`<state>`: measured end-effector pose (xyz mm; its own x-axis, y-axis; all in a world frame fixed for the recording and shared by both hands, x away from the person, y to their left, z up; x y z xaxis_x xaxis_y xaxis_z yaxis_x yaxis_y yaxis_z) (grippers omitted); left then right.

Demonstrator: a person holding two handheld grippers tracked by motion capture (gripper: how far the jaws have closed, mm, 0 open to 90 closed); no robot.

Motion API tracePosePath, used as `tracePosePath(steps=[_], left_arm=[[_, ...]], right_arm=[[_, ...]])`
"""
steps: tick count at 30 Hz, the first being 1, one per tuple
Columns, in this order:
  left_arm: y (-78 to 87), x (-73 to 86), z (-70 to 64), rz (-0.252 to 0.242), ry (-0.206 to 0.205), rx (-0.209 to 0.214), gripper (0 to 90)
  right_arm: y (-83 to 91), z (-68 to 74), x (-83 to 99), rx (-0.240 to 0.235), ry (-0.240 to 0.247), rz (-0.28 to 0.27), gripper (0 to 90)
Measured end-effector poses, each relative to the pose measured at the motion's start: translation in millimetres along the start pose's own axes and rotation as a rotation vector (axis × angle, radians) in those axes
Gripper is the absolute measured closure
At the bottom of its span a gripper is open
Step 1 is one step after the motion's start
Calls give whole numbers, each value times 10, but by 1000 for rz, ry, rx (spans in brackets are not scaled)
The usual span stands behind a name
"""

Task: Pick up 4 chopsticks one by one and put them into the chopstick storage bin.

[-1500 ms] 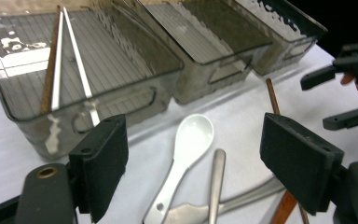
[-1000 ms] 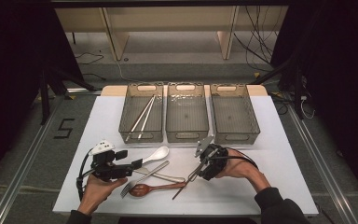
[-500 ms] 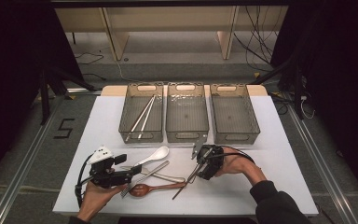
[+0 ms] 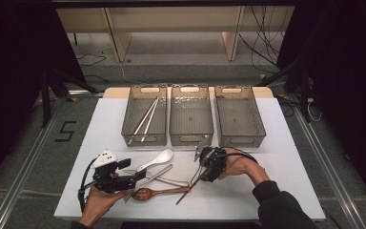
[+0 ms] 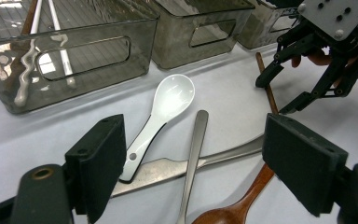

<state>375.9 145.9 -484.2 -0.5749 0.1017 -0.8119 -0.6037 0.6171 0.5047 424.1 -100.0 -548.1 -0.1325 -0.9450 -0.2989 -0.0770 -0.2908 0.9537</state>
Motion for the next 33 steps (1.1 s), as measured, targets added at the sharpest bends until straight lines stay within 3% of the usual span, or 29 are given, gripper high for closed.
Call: tracePosePath(steps=[4, 10, 14, 22, 33], left_arm=[[-2, 2, 1, 1, -1, 0, 213], [-9, 4, -7, 1, 1, 0, 213], [-16, 8, -8, 4, 3, 1, 213], [-22, 16, -10, 12, -3, 2, 213], [-30, 21, -3, 14, 0, 1, 215]], right_arm=[[6, -1, -3, -3, -10, 3, 463], [46, 90, 44, -8, 85, 72, 553], [66, 170, 78, -20, 119, 110, 628], [77, 285, 95, -35, 164, 133, 769], [96, 403, 129, -47, 253, 163, 846]])
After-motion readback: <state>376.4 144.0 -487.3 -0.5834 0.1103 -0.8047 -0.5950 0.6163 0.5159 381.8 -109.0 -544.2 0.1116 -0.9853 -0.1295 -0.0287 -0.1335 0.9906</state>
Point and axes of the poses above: each handheld gripper's, and its own axes: y roughly backward along the jaws, x roughly out of its underside, z roughly to its left, the point moved 9 cm from there along -y, roughly forward along the jaws, and after that the axes turned 3 degrees about y, right-handed, at the moved point
